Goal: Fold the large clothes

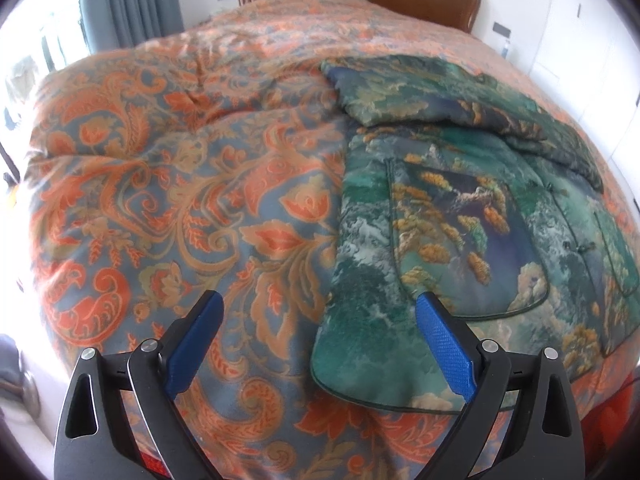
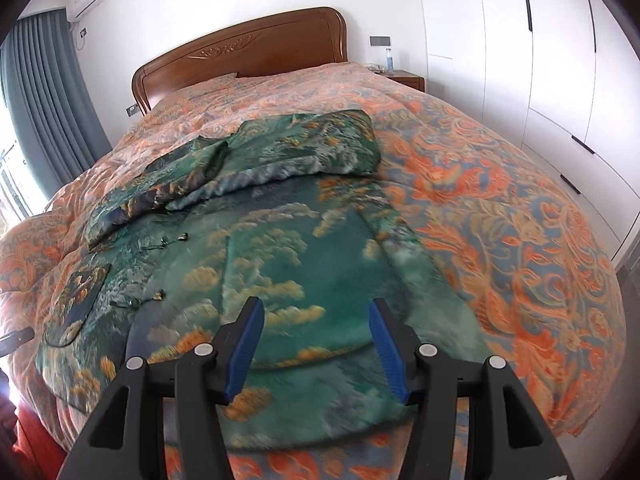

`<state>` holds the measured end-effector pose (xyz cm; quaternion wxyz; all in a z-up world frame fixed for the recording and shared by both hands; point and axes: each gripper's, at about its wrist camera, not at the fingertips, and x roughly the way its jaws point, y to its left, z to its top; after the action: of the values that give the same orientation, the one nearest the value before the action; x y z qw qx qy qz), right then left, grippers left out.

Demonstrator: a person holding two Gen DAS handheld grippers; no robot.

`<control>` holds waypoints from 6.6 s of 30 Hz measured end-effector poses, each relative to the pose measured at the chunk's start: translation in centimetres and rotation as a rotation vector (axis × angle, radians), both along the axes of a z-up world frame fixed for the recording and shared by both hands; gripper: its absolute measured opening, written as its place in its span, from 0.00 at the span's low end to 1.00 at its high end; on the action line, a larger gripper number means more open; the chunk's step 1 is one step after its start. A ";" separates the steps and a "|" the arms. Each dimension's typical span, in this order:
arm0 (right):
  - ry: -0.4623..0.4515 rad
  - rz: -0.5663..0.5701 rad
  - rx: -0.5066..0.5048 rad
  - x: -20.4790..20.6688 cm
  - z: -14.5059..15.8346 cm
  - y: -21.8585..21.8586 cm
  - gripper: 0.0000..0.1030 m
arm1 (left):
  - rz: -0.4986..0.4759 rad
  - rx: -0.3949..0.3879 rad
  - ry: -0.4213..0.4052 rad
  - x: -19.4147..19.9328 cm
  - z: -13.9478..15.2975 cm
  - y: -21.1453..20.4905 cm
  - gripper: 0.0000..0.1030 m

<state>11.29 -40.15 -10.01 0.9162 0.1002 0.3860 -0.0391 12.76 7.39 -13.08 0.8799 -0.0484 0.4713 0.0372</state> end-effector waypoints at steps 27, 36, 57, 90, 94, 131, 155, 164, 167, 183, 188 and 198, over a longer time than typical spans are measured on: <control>0.318 0.349 0.275 4.2 -1.9 -6.3 0.16 | -0.239 -0.268 0.253 1.5 -3.3 -2.5 0.12; 0.245 0.334 0.280 2.4 0.6 -5.5 0.14 | -0.214 -0.304 0.171 -1.8 0.0 0.4 0.11; 0.291 0.318 0.421 -2.0 0.6 -6.1 0.13 | -0.236 -0.365 0.111 -0.9 4.0 1.1 0.10; 0.131 -0.001 0.837 31.6 -2.5 -11.7 0.59 | -0.019 -0.379 -0.067 31.5 7.8 3.5 0.86; -0.022 -0.022 0.938 30.2 -0.1 -15.1 0.90 | -0.128 -0.281 -0.031 30.7 6.4 2.8 0.88; 0.107 0.049 -0.082 36.3 -5.0 -5.0 0.05 | 0.006 -0.019 -0.078 36.3 -4.3 -2.3 0.13; -0.193 -0.009 -0.114 19.1 4.9 -3.4 0.76 | 0.008 -0.067 -0.277 15.5 3.6 -1.5 0.97; -0.229 0.029 -0.146 4.9 3.6 2.8 0.79 | -0.047 -0.032 -0.243 7.3 2.2 -5.4 0.97; -0.199 0.028 -0.094 2.5 2.8 3.7 0.79 | -0.108 -0.065 -0.239 6.2 2.4 -6.6 0.97; -0.174 0.106 -0.144 -0.7 1.0 8.4 0.79 | -0.324 -0.065 -0.248 1.6 2.0 -11.1 0.98; -0.168 0.133 -0.149 -1.2 0.2 9.7 0.79 | -0.313 -0.025 -0.239 1.3 1.7 -10.9 0.98; -0.193 0.154 -0.142 -1.9 -0.6 9.9 0.79 | -0.298 -0.055 -0.177 3.3 1.3 -10.8 0.98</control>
<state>9.38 -30.29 -10.61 0.9541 0.0084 0.2990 0.0136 16.04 -3.37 -11.80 0.9120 -0.0051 0.3948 -0.1110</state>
